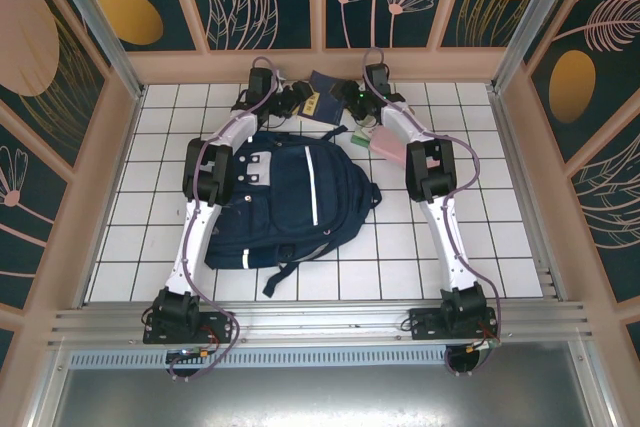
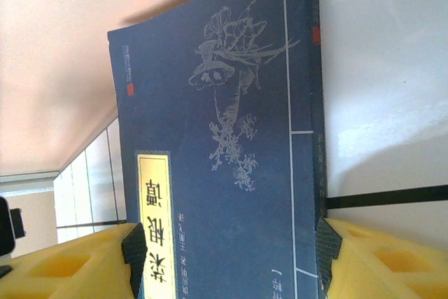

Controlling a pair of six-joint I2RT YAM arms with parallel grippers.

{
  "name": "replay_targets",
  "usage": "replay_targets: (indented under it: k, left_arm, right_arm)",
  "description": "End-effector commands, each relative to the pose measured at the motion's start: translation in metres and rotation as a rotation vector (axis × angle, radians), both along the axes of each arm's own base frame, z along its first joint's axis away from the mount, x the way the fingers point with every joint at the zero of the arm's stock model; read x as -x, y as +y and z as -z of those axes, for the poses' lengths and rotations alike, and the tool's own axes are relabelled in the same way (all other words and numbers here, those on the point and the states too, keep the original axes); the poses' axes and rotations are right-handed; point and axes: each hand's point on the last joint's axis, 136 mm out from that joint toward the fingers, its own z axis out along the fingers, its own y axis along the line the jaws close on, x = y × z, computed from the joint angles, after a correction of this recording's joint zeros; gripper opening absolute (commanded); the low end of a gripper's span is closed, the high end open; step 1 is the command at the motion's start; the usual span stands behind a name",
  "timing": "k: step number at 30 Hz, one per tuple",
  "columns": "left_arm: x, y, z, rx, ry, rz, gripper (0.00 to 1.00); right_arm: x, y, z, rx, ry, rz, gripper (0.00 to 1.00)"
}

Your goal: Pack books, pencil case, and school supplies into a backpack

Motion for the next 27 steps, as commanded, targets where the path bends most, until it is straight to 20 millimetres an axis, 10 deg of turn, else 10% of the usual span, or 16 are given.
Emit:
replay_targets:
  k: [1, 11, 27]
  left_arm:
    - [0.024, -0.040, -0.060, 0.089, -0.067, 0.136, 0.70]
    - [0.031, -0.043, -0.082, 0.177, -0.105, 0.166, 0.67]
    - [0.025, -0.026, -0.018, -0.050, -0.008, 0.123, 0.72]
  right_arm:
    - [0.019, 0.014, 0.036, -0.021, 0.088, -0.057, 0.66]
    - [0.025, 0.011, 0.039, -0.034, 0.097, -0.069, 0.64]
    - [0.029, 0.010, 0.038, -0.035, 0.107, -0.078, 0.63]
